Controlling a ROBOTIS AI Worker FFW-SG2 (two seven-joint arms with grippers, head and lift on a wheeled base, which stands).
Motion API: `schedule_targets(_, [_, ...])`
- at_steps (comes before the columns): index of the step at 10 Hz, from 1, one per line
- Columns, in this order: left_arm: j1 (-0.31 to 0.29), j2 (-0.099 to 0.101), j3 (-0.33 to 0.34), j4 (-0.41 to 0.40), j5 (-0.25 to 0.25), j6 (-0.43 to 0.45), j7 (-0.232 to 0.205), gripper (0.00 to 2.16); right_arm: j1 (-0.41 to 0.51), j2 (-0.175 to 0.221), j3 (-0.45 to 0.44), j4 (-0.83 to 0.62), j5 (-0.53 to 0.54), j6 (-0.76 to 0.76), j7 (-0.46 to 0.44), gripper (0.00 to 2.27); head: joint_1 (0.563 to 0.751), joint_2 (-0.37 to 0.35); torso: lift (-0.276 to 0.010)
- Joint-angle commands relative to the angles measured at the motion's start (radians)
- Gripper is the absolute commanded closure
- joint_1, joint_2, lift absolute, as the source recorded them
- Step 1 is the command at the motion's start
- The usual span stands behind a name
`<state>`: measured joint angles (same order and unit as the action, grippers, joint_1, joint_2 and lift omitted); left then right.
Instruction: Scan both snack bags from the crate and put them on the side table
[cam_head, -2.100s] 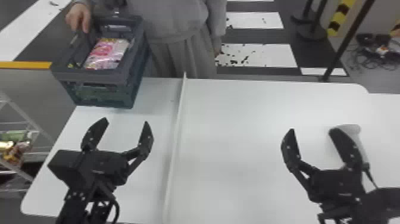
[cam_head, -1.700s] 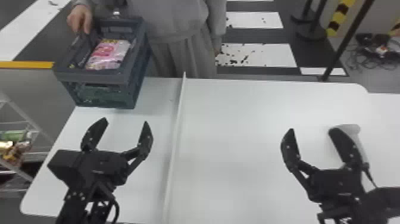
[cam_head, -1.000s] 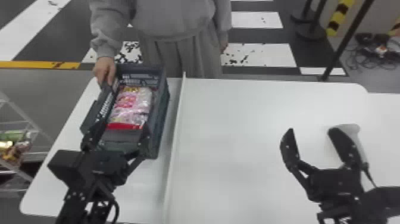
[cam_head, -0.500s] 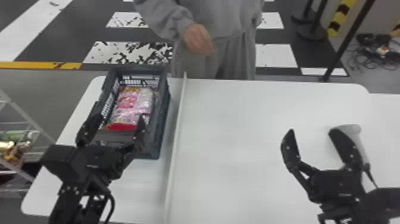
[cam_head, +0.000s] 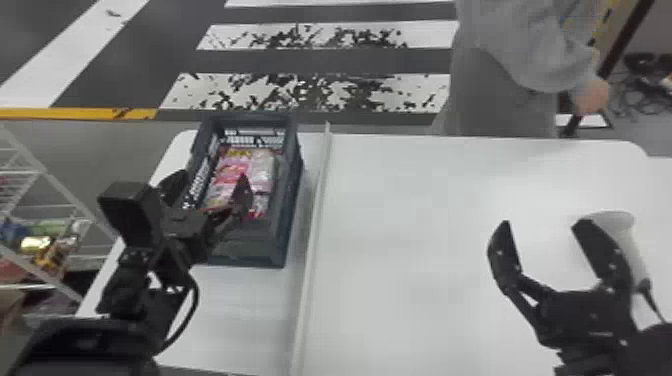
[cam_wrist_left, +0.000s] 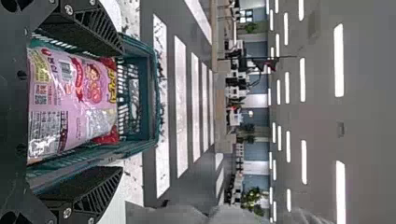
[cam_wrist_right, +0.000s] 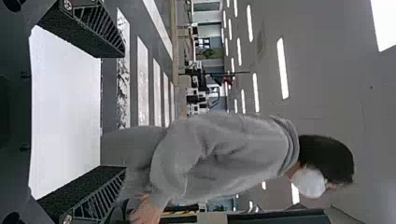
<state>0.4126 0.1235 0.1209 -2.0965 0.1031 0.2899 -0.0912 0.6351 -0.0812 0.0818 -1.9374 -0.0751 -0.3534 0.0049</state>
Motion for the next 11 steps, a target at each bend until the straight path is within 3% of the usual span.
schedule_targets(1, [-0.081,0.007,0.006,0.023,-0.005,0.13,-0.008,0.15,0.0,0.0,0.001,0.0,0.003,0.003,0.0,0.07,0.695,0.115,-0.087])
schedule_targets(3, [-0.204,0.007,0.002,0.093,-0.016,0.295,-0.027,0.16,0.002,-0.003,0.001,0.0,0.005,0.009,0.0,0.07,0.695,0.123,-0.087])
schedule_targets(5, [-0.317,0.022,-0.014,0.196,-0.023,0.427,-0.068,0.17,0.008,-0.005,0.001,-0.005,0.006,0.012,0.0,0.07,0.695,0.121,-0.087])
schedule_targets(11, [-0.577,0.031,-0.053,0.463,-0.06,0.636,-0.11,0.17,0.021,-0.005,0.001,-0.021,0.02,0.015,0.0,0.07,0.695,0.113,-0.087])
